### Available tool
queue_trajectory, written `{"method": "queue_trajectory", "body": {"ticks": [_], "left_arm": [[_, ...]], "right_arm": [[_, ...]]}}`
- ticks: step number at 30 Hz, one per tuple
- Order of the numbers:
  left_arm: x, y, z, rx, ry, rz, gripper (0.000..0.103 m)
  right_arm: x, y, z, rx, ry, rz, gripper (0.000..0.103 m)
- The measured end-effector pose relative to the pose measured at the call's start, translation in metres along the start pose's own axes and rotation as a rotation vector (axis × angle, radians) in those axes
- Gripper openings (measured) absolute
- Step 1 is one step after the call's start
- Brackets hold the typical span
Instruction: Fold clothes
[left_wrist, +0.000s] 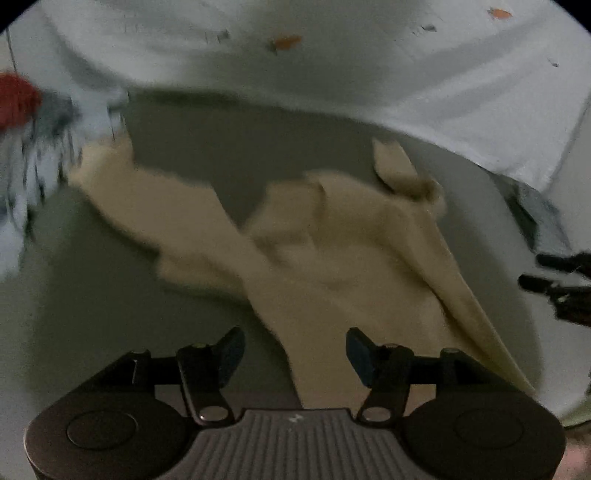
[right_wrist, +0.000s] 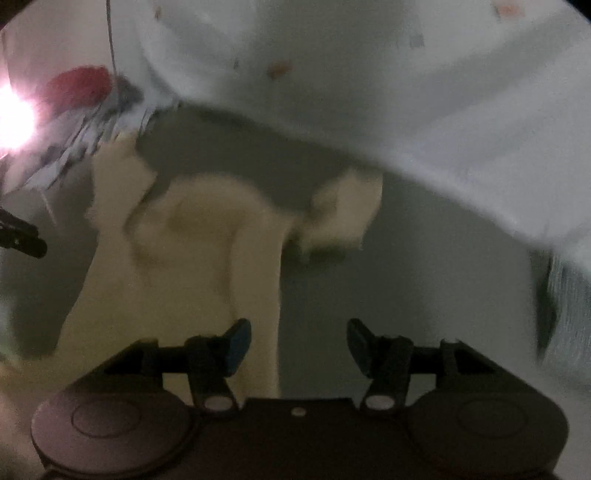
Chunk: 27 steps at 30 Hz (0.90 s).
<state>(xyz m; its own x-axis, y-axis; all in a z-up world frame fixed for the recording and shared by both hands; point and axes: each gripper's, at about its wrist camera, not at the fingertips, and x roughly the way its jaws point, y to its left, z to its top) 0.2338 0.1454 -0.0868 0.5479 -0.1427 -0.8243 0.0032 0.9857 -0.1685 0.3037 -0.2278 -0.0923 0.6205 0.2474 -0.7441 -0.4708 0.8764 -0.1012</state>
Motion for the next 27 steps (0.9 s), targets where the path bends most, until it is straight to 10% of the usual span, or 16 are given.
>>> {"method": "queue_trajectory", "body": {"ticks": [6,10,21,27], "left_arm": [[0.052,0.010,0.065,0.059,-0.083,0.040,0.075],[0.100,0.027,0.092,0.033,0.022,0.109,0.075],[0.122,0.085,0.075,-0.200,0.104,0.247,0.083],[0.124,0.124,0.076,-0.432,0.051,0.319,0.088]], "right_arm": [[0.087,0.026,0.085,-0.064,-0.080,0.055,0.078],[0.156,0.026,0.125,-0.062,-0.011,0.155,0.080],[0.239,0.059,0.150,-0.173,0.149,0.370,0.082],[0.262,0.079,0.142,-0.241,0.234,0.250,0.049]]}}
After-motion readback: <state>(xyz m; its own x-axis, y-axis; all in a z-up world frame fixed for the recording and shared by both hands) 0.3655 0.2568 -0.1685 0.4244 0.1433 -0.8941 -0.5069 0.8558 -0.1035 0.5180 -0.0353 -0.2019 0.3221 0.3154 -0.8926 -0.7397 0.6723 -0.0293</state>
